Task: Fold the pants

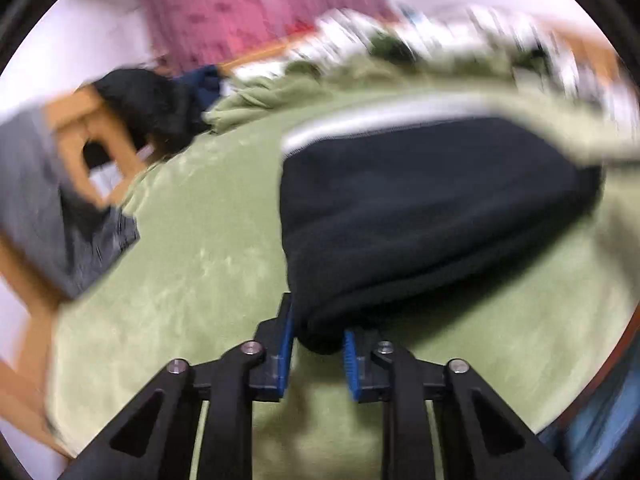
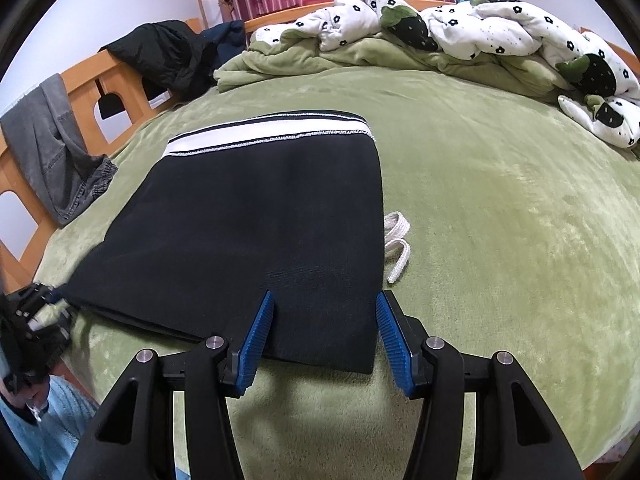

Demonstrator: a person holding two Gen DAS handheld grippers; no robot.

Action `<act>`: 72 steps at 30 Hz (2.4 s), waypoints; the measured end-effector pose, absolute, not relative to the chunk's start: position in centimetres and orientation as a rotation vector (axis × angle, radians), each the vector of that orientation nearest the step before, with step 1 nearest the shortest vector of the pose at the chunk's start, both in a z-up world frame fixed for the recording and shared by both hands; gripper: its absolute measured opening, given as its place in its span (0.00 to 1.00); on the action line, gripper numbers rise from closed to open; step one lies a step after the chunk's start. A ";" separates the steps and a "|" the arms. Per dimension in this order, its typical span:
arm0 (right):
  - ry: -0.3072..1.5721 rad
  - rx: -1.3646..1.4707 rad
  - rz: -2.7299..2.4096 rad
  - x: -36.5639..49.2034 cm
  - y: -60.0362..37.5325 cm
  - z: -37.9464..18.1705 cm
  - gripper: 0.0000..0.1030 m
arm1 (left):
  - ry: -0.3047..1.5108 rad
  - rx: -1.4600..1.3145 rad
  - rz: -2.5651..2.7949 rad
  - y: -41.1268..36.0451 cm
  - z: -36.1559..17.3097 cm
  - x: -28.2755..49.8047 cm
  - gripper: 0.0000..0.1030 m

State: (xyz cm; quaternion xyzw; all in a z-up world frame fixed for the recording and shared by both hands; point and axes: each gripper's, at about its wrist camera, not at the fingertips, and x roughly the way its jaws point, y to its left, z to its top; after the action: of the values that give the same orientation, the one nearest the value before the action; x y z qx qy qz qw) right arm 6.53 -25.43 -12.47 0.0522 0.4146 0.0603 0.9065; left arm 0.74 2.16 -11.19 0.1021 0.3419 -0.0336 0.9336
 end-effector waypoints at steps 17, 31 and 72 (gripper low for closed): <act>0.703 0.140 0.177 6.1 -26.0 -10.7 0.52 | 0.759 -0.140 -0.226 6.7 -9.5 1.4 0.34; 0.745 -0.072 0.231 6.1 -22.7 -13.8 0.55 | 0.700 0.053 -0.209 -0.2 -12.6 3.1 0.48; 0.791 0.002 0.156 24.6 -23.1 -12.7 0.58 | 0.832 0.040 -0.118 -3.6 -11.3 23.5 0.71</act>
State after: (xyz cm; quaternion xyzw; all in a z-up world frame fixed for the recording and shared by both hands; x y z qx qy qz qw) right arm 24.60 -23.08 -12.68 0.0010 0.3848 0.0759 0.9199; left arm 23.46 -3.57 -11.32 0.0196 0.4039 -0.0574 0.9128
